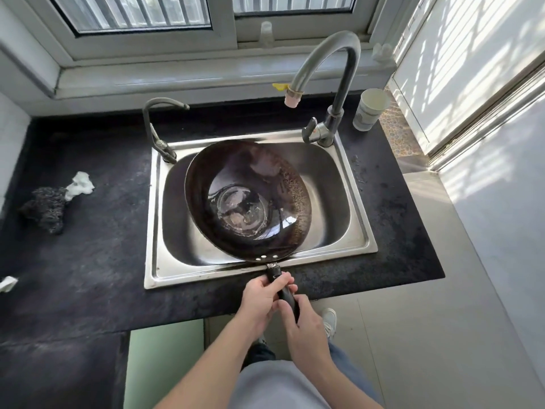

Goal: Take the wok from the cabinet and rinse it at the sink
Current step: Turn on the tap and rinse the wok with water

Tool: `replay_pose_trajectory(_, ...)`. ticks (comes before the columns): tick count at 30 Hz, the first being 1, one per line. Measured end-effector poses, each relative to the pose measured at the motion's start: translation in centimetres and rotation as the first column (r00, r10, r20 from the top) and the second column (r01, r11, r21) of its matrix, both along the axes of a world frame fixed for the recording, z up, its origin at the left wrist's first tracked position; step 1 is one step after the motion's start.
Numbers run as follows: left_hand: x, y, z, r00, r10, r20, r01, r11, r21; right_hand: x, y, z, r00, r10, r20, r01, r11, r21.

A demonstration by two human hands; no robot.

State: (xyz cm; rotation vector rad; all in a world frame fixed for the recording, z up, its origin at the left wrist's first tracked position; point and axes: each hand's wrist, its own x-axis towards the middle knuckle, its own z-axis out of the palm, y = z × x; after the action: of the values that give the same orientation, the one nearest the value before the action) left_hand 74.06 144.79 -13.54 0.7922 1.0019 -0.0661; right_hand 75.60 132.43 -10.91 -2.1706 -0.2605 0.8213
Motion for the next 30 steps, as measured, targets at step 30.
replay_pose_trajectory(30,1.2,0.5,4.5,0.989,-0.011,0.149,0.008,1.000,0.022,3.1,0.6,3.2,0.914,0.069,-0.399,0.074,0.941,0.332)
